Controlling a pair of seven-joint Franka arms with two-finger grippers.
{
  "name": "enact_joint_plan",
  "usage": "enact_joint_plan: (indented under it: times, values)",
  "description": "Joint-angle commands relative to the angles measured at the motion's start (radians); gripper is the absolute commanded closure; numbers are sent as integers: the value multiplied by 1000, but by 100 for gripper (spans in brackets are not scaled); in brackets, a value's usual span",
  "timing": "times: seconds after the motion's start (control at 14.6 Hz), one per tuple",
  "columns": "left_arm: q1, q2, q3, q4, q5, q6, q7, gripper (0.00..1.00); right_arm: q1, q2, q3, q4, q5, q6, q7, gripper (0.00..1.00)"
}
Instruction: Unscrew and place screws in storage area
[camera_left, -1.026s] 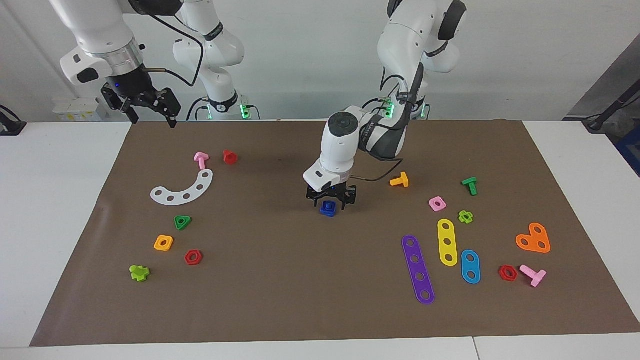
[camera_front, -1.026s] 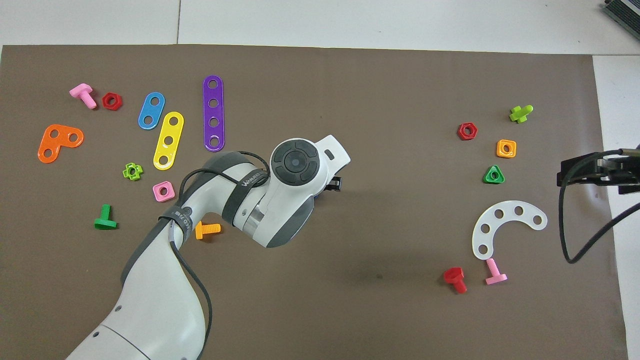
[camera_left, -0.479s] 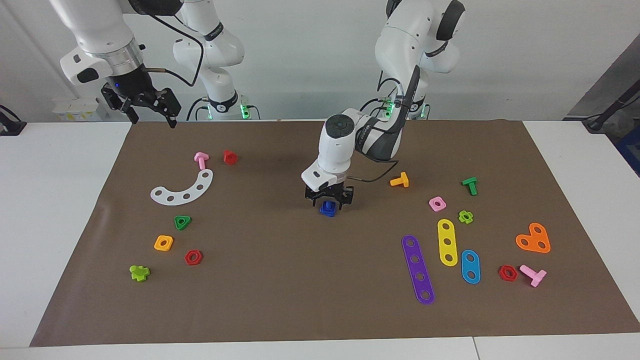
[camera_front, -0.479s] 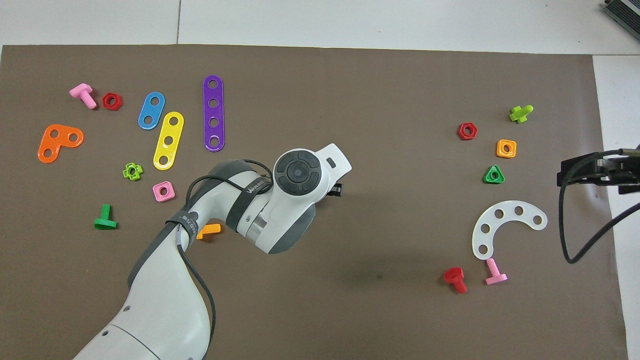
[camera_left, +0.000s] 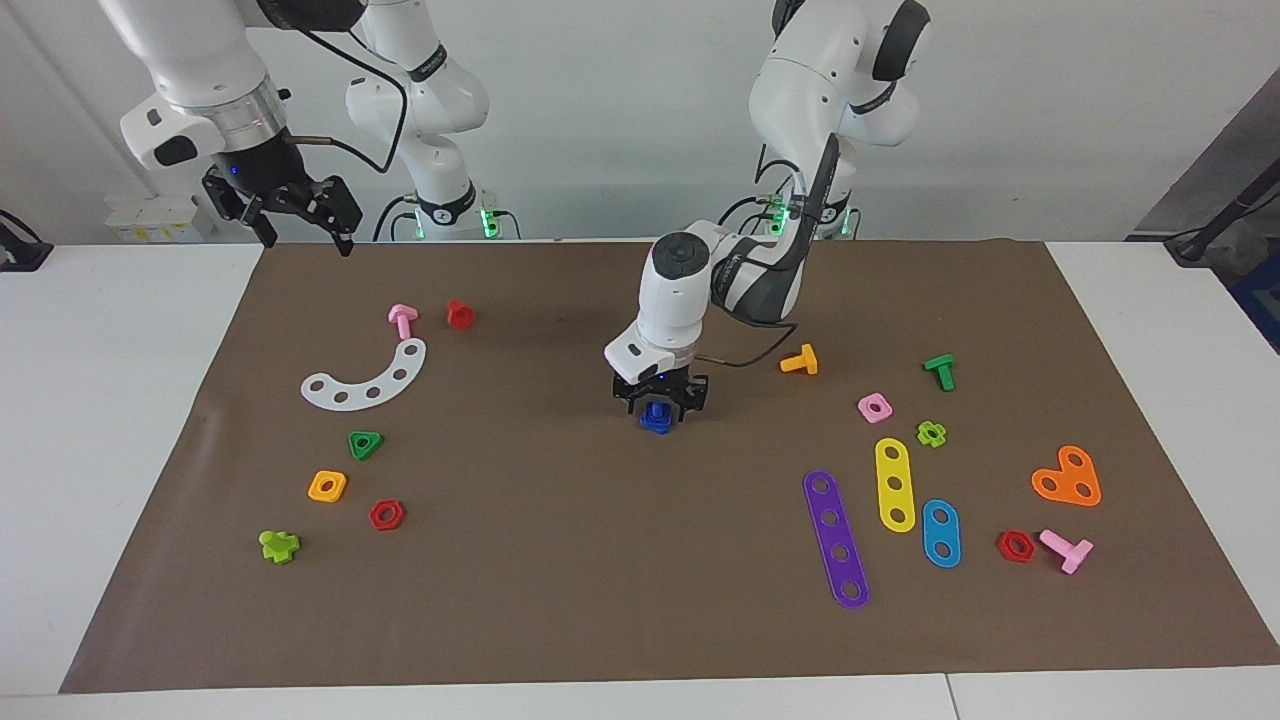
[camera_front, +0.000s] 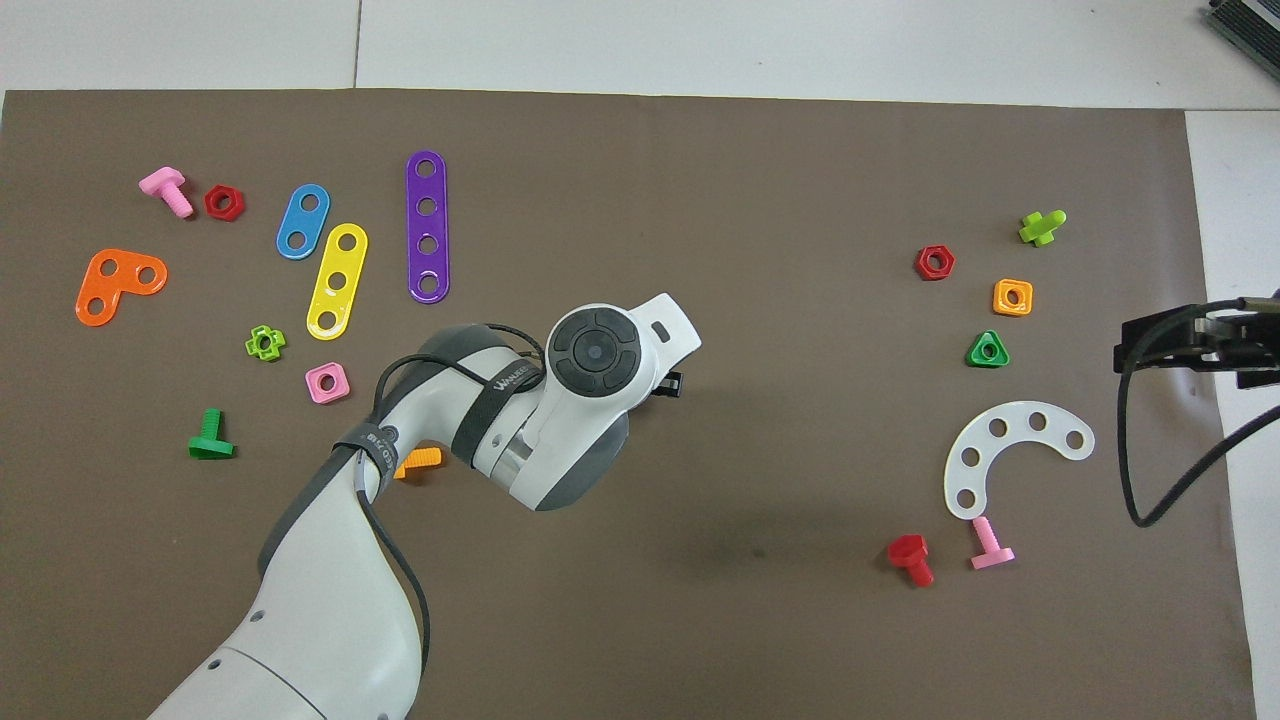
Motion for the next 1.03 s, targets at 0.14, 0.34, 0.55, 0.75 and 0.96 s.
enact_joint_plan:
  times: [0.14,0.34,0.55,0.75,0.96]
  values:
    - [-15,-16,16,-30,19,21,10,18,-15,-5,8,6,11,-16,-30,0]
    - [-15,-16,16,-27,20,17,13,23,-15,-5,8,6,11,-16,-30,0]
    - [-15,-16,16,-27,20,14,13,27,-15,-5,8,6,11,-16,-30,0]
    - [-15,-16,16,-27,19,12,13,31,-15,-5,8,6,11,-16,-30,0]
    - [-15,-18,16,-27,19,9,13,36,-15,-5,8,6,11,-16,-30,0]
